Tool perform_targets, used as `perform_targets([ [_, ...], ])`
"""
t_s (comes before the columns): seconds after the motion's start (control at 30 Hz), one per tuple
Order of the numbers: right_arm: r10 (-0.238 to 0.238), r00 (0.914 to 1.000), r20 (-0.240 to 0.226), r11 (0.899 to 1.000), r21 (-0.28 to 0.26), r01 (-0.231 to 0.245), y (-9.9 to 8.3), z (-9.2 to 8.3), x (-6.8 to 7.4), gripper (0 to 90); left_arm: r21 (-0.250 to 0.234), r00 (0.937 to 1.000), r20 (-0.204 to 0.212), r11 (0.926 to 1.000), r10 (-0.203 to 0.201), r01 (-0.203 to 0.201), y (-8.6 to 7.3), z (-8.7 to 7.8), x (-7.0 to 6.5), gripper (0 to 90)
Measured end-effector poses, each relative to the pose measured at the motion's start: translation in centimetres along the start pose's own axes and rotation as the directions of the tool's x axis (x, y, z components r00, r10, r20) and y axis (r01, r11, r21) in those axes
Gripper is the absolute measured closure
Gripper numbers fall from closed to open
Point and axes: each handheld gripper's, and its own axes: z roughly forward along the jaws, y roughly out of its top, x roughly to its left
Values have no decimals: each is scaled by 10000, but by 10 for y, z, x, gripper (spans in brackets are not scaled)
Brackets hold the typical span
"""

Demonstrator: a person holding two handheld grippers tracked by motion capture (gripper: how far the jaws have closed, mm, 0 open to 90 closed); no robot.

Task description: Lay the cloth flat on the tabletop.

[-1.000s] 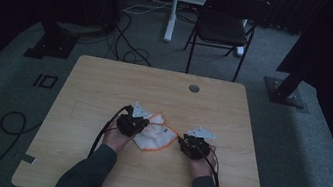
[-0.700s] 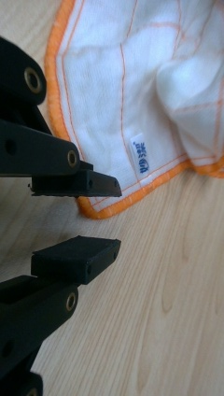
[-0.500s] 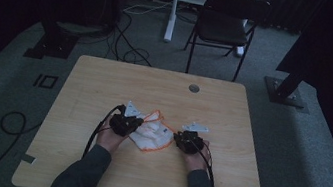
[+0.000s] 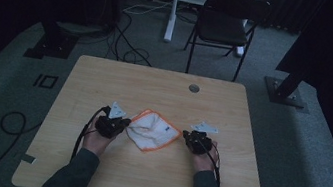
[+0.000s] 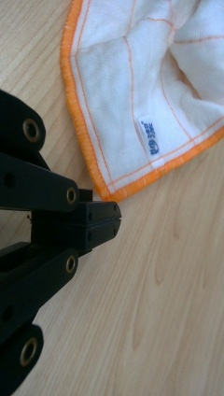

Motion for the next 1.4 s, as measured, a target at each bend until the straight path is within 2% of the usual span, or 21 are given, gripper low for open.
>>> perform_targets([
  [0.07, 154, 9998, -123, 9999, -32, -155, 0, -1, -1, 900, 25, 9999, -104, 10000, 14, -13, -3, -3, 2, 898],
  [0.17, 94, 10000, 19, 9999, -145, -94, 1, -4, -1, 900, 36, 9997, -185, 9999, -159, 159, -11, -7, 6, 898],
  [0.33, 62, 10000, -61, 9994, -329, -64, 2, -10, -1, 900, 45, 9992, -250, 9995, -302, 303, -21, -12, 9, 898],
  [0.43, 85, 9993, -362, 9992, -389, -99, 2, -10, 0, 900, 41, 9986, -313, 9991, -432, 433, -27, -14, 11, 898],
  [0.53, 109, 9933, -1148, 9987, -475, -164, 3, -6, 2, 726, 109, 9981, -356, 9987, -495, 499, -32, -15, 12, 898],
  [0.6, 141, 9921, -1244, 9989, -415, -194, 4, -3, 4, 651, 170, 9978, -387, 9984, -535, 542, -35, -15, 13, 898],
  [0.73, 338, 9833, -1788, 9977, -510, -436, 8, 2, 6, 584, 218, 9974, -416, 9979, -596, 605, -41, -15, 15, 897],
  [0.87, 387, 9696, -2417, 9946, -838, -606, 14, 3, 8, 556, 233, 9970, -429, 9976, -641, 651, -42, -15, 16, 898],
  [0.97, 384, 9592, -2802, 9932, -952, -676, 16, 3, 9, 571, 244, 9969, -448, 9975, -649, 660, -43, -15, 16, 897],
  [1.07, 362, 9469, -3194, 9933, -924, -691, 15, 2, 9, 787, 267, 9965, -486, 9973, -675, 689, -46, -15, 16, 897],
  [1.1, 239, 9463, -3224, 9940, -933, -569, 15, 2, 9, 855, 260, 9962, -495, 9970, -721, 735, -47, -16, 16, 897],
  [1.13, 86, 9500, -3120, 9944, -970, -408, 14, 0, 11, 883, 277, 9960, -499, 9967, -743, 758, -49, -16, 16, 897],
  [1.2, -343, 9584, -2834, 9949, -1005, 59, 14, -4, 15, 893, 282, 9951, -472, 9957, -871, 885, -53, -18, 17, 897],
  [1.23, -343, 9584, -2834, 9949, -1005, 59, 14, -4, 15, 893, 282, 9951, -472, 9957, -871, 885, -53, -18, 17, 897],
  [1.27, -780, 9615, -2634, 9928, -1083, 509, 13, -8, 19, 895, 285, 9939, -451, 9944, -1001, 1015, -56, -19, 16, 897],
  [1.3, -1034, 9602, -2596, 9909, -1102, 769, 11, -12, 23, 896, 303, 9936, -418, 9939, -1046, 1059, -58, -20, 16, 897],
  [1.4, -1282, 9555, -2657, 9886, -1106, 1019, 6, -19, 29, 896, 484, 9934, -347, 9926, -1097, 1114, -63, -24, 13, 897],
])
